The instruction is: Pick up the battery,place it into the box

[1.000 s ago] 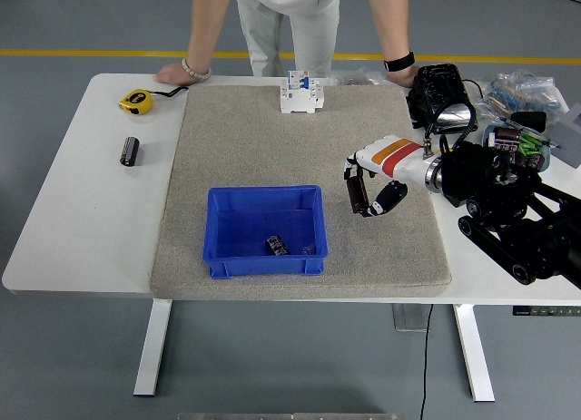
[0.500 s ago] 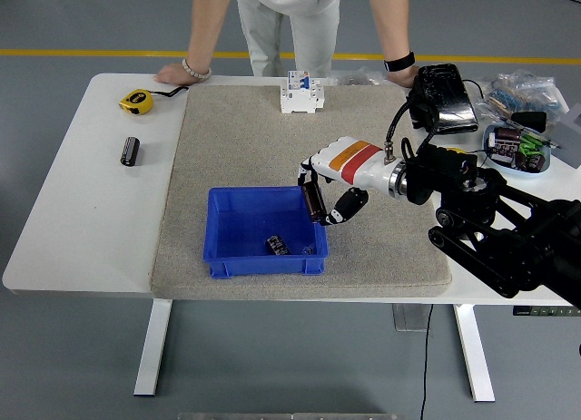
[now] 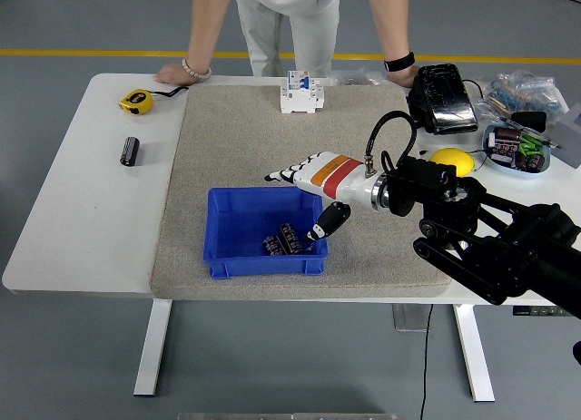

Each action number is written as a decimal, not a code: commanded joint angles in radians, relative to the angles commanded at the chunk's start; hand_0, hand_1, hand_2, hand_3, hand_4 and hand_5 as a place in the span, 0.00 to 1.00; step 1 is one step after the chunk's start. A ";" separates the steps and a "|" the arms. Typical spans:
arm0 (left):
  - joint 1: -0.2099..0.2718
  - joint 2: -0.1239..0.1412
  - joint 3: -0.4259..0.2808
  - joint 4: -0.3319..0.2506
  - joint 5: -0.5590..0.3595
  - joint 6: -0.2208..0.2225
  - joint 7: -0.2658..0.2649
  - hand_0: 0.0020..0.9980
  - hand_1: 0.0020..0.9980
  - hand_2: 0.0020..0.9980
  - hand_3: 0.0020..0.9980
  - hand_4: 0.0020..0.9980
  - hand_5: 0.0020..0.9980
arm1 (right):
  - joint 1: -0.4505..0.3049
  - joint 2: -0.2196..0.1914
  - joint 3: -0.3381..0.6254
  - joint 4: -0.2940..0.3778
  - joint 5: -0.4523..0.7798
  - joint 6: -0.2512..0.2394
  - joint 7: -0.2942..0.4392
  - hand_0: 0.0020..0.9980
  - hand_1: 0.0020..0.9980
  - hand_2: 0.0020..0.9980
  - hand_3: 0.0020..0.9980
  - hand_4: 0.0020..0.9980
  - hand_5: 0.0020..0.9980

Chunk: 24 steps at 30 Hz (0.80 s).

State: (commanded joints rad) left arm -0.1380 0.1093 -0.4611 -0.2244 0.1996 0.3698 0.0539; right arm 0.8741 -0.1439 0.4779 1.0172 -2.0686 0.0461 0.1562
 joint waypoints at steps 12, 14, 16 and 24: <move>0.003 -0.003 0.006 0.000 -0.015 0.002 -0.002 0.71 0.64 0.76 0.71 0.73 0.53 | -0.067 -0.001 0.249 -0.094 0.083 -0.043 -0.013 0.80 0.79 0.88 0.97 1.00 0.40; 0.003 -0.003 0.006 0.000 -0.015 0.002 0.000 0.71 0.63 0.76 0.71 0.73 0.53 | -0.085 -0.009 0.289 -0.105 0.152 -0.049 -0.004 0.79 0.78 0.84 0.90 1.00 0.42; 0.003 -0.004 0.010 -0.001 -0.018 0.002 -0.001 0.71 0.63 0.76 0.71 0.73 0.53 | -0.109 -0.029 0.318 -0.096 0.233 -0.051 0.011 0.79 0.78 0.84 0.90 1.00 0.42; 0.000 -0.005 0.018 0.001 -0.033 0.000 -0.008 0.71 0.63 0.76 0.71 0.73 0.53 | -0.236 -0.088 0.396 -0.022 0.570 -0.092 0.104 0.80 0.78 0.84 0.90 1.00 0.59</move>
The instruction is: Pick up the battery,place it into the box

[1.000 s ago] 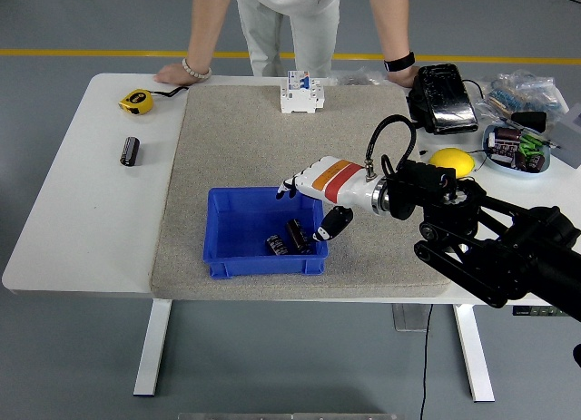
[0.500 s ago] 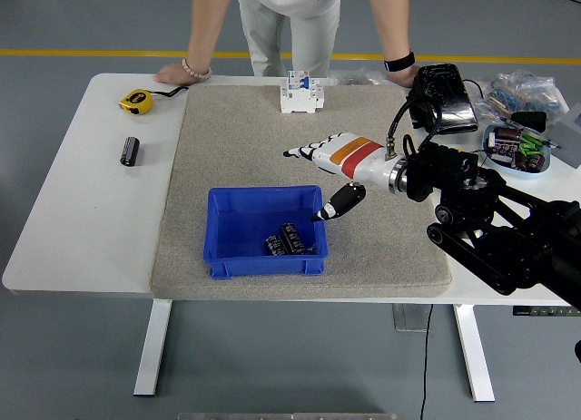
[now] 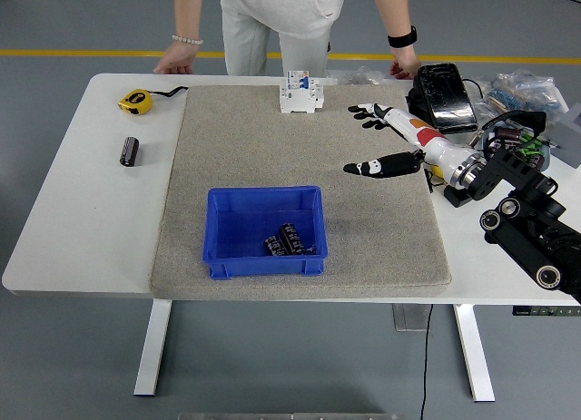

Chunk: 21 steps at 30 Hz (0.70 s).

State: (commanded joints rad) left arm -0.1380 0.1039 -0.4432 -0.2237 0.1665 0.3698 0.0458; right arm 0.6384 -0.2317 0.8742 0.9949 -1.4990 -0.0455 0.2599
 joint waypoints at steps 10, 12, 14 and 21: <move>-0.012 -0.002 0.004 0.004 -0.007 -0.002 -0.012 0.71 0.63 0.76 0.71 0.73 0.52 | -0.187 -0.001 0.213 0.036 0.422 0.025 0.022 0.79 0.79 0.84 0.95 1.00 0.84; -0.014 -0.002 0.005 0.005 -0.007 -0.003 -0.014 0.71 0.63 0.76 0.71 0.73 0.52 | -0.211 -0.010 0.246 0.035 0.514 0.037 0.015 0.79 0.79 0.84 0.95 1.00 0.84; -0.017 -0.001 0.005 0.005 -0.006 -0.004 -0.014 0.71 0.64 0.76 0.71 0.73 0.52 | -0.228 -0.018 0.288 0.019 0.581 0.062 -0.003 0.75 0.75 0.81 0.91 1.00 0.85; -0.023 -0.002 0.004 0.007 -0.004 -0.006 -0.012 0.71 0.64 0.76 0.71 0.73 0.52 | -0.271 -0.036 0.370 0.012 0.541 0.071 -0.017 0.73 0.73 0.79 0.90 1.00 0.86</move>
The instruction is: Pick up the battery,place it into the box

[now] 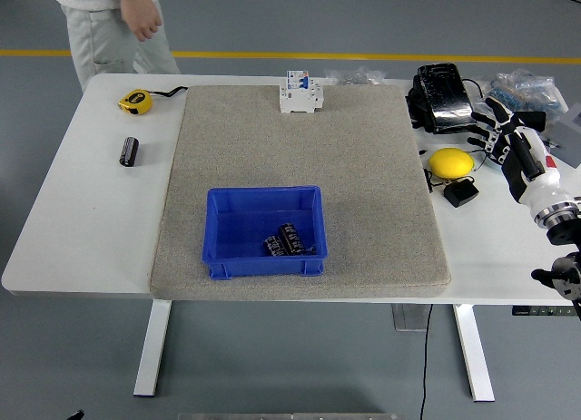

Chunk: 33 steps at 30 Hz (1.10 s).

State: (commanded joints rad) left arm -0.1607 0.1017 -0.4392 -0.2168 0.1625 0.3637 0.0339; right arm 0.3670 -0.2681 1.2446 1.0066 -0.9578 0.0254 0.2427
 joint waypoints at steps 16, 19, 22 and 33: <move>0.007 -0.003 -0.021 0.002 0.028 -0.002 0.010 0.71 0.65 0.76 0.70 0.72 0.52 | -0.056 -0.008 0.052 0.044 -0.083 0.021 -0.027 0.73 0.73 0.79 0.85 1.00 0.86; 0.009 -0.002 -0.023 0.001 0.034 -0.004 0.014 0.71 0.65 0.76 0.70 0.72 0.52 | -0.069 -0.002 0.078 0.047 -0.067 -0.015 -0.016 0.73 0.73 0.79 0.85 1.00 0.86; 0.011 -0.002 -0.026 0.002 0.038 -0.004 0.015 0.71 0.65 0.76 0.70 0.72 0.52 | -0.082 0.004 0.107 0.053 -0.078 -0.020 -0.029 0.69 0.71 0.78 0.81 1.00 0.84; 0.007 -0.001 -0.019 0.002 0.029 -0.004 0.013 0.71 0.65 0.76 0.70 0.71 0.51 | -0.099 0.016 0.182 0.077 -0.103 -0.008 -0.042 0.70 0.71 0.76 0.81 1.00 0.84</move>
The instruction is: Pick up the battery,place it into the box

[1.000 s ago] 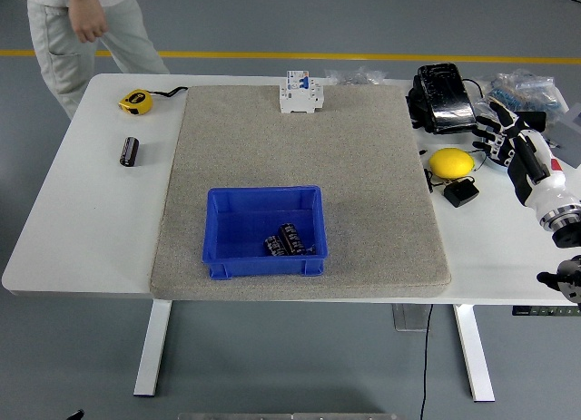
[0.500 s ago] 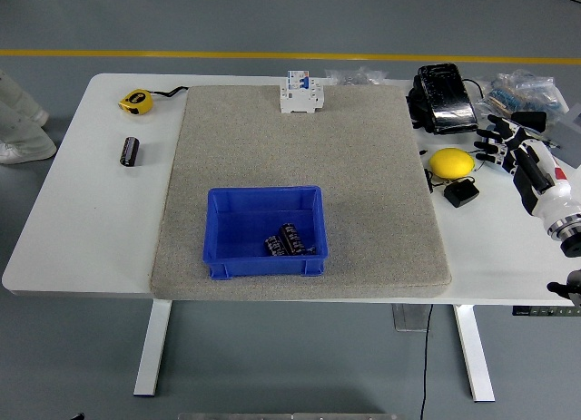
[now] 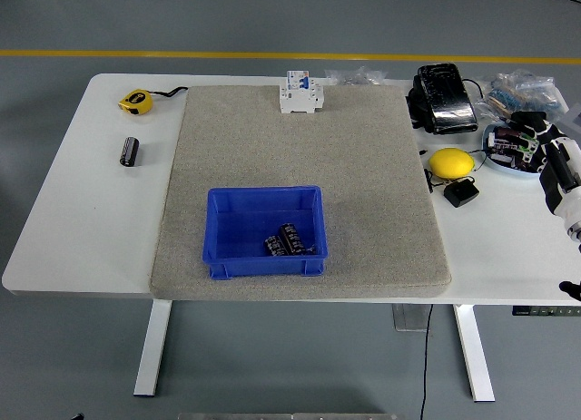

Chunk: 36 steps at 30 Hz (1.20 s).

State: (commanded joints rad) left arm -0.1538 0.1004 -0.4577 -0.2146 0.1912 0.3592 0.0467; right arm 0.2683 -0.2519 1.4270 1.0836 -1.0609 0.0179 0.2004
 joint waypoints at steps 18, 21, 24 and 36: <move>0.001 -0.001 -0.003 0.000 0.001 0.000 0.003 0.71 0.66 0.77 0.70 0.71 0.51 | -0.008 0.018 0.043 0.016 -0.029 0.001 -0.026 0.73 0.72 0.76 0.80 1.00 0.83; 0.000 -0.001 -0.002 0.001 0.000 0.000 0.002 0.71 0.66 0.77 0.70 0.72 0.51 | -0.007 0.019 0.045 0.016 -0.028 -0.001 -0.026 0.74 0.73 0.76 0.80 1.00 0.82; 0.000 -0.001 -0.001 0.001 -0.003 0.000 0.002 0.71 0.66 0.77 0.70 0.72 0.51 | -0.006 0.020 0.046 0.016 -0.029 -0.005 -0.030 0.74 0.73 0.76 0.80 1.00 0.82; -0.003 -0.001 -0.002 0.002 0.000 -0.001 0.002 0.71 0.66 0.77 0.70 0.72 0.52 | 0.002 0.023 0.042 0.013 -0.037 -0.006 -0.040 0.74 0.73 0.77 0.80 1.00 0.82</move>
State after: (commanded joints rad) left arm -0.1568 0.0990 -0.4602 -0.2128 0.1911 0.3585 0.0483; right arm 0.2699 -0.2293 1.4692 1.0962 -1.0979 0.0115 0.1601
